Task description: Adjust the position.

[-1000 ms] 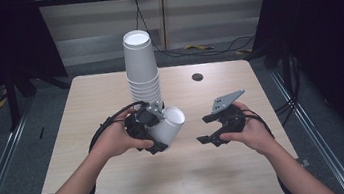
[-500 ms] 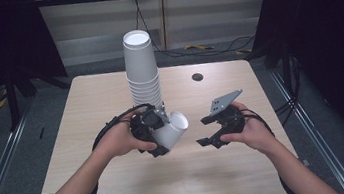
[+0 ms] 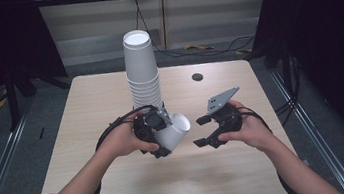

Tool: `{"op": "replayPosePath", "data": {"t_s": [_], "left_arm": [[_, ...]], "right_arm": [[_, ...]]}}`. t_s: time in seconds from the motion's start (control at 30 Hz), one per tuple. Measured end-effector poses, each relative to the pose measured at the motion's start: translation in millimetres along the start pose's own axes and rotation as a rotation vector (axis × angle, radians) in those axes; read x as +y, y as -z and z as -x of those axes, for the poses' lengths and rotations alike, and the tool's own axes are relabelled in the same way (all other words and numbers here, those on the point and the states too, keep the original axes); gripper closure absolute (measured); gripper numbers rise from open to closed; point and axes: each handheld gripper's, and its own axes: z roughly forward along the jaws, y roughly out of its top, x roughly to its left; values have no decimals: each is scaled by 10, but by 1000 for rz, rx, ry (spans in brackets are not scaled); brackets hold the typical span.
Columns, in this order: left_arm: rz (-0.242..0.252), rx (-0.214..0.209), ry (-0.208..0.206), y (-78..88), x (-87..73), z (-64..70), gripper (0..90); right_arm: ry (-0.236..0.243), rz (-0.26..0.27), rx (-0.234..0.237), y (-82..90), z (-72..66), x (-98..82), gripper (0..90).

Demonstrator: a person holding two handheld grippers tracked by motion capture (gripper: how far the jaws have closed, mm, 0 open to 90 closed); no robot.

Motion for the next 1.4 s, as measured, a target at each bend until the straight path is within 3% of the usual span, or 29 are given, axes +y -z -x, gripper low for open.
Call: {"op": "replayPosePath", "data": {"t_s": [0.2,0.27,0.43,0.47,0.5,0.77,1.03,1.13,1.4], "left_arm": [[-2,0,-11,-33,11,-6,133],[2,-6,5,-51,18,9,133],[-11,-10,-38,-79,55,21,133],[-8,-14,-19,-86,56,39,133],[-12,-11,-34,-83,64,32,133],[-18,-18,-29,-127,90,63,133],[-23,-14,-66,-138,122,74,133],[-17,-17,-54,-146,126,99,133],[-21,-19,-81,-175,143,119,133]], "right_arm": [[20,-9,22,-18,-17,33,218],[26,-4,24,-20,-21,53,218],[30,-4,33,-30,-28,92,218],[30,-8,34,-32,-29,98,218],[33,-11,35,-35,-26,103,218],[51,-74,53,-43,-51,176,218],[72,-126,85,-84,-75,294,218],[80,-147,86,-93,-94,338,217],[81,-154,96,-117,-71,365,216]]}}
